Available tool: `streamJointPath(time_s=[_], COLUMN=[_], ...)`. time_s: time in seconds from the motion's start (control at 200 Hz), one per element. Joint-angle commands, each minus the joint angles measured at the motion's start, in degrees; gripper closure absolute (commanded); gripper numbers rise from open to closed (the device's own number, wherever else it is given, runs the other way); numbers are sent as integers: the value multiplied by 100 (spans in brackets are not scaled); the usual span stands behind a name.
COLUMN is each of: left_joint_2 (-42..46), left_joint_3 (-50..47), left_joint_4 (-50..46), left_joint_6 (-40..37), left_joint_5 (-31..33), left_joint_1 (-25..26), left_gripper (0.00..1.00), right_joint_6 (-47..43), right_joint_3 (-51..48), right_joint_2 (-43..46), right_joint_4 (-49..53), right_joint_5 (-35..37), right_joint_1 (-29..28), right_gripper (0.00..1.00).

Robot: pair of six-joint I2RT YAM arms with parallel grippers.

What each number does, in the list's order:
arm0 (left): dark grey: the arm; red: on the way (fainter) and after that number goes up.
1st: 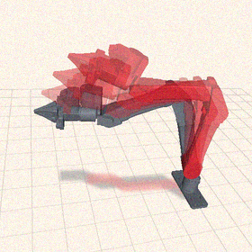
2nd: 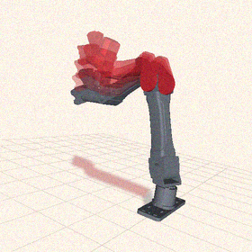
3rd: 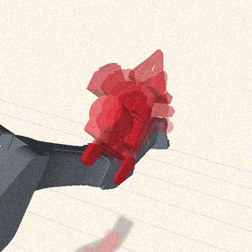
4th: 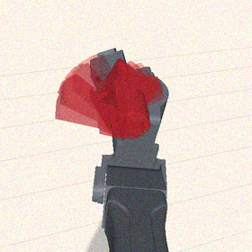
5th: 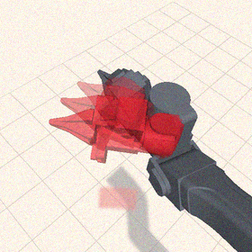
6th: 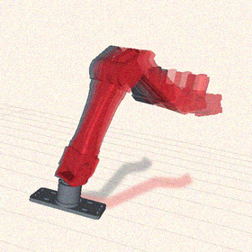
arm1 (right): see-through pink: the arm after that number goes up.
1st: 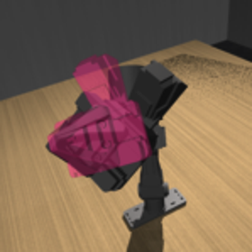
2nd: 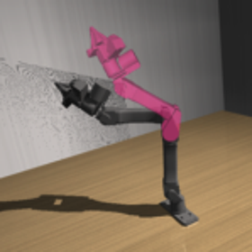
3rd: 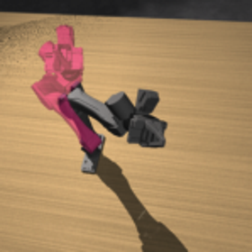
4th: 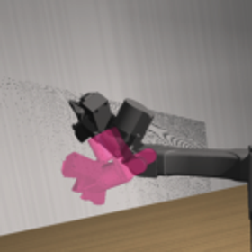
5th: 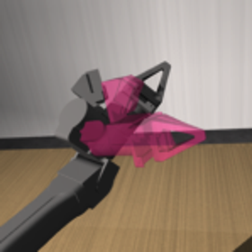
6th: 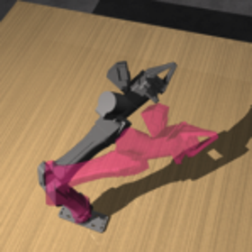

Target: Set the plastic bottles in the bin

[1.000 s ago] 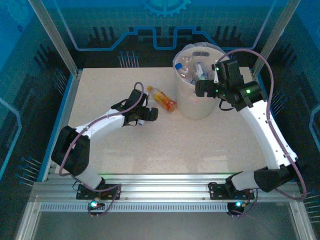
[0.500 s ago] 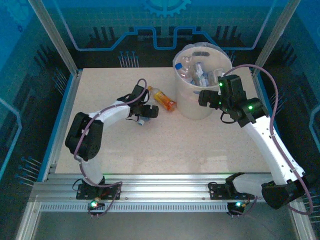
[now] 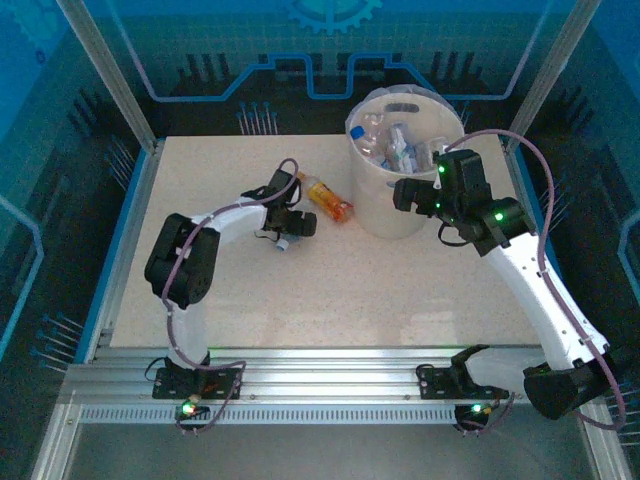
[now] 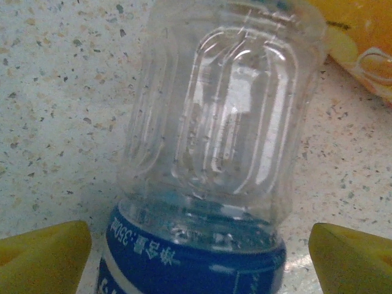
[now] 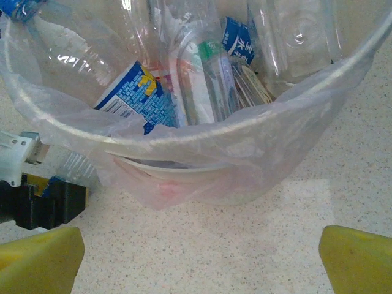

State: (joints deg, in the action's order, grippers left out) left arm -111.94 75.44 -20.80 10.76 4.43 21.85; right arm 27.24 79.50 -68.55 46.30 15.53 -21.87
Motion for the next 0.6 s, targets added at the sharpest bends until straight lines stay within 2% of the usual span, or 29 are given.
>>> streamJointPath(time_s=[0.0, 0.08, 0.31, 0.51, 0.595], left_joint_2=[-143, -183, -192, -80, 23], left_joint_3=[125, 111, -26, -209, -317], left_joint_4=[-178, -153, -27, 102, 174], left_joint_6=[84, 117, 197, 268, 299], left_joint_5=[-93, -100, -101, -122, -116], left_joint_1=[-88, -101, -144, -163, -163], left_gripper=[10, 11, 22, 42, 48], right_joint_6=[44, 51, 70, 79, 79], right_joint_3=[-79, -93, -74, -75, -75], right_joint_2=[114, 114, 64, 89, 96], right_joint_4=[-226, -253, -270, -315, -324], right_joint_5=[-128, -138, -303, -393, -406], right_joint_1=[-72, -67, -71, -72, -67], right_gripper=[0, 0, 0, 0, 0])
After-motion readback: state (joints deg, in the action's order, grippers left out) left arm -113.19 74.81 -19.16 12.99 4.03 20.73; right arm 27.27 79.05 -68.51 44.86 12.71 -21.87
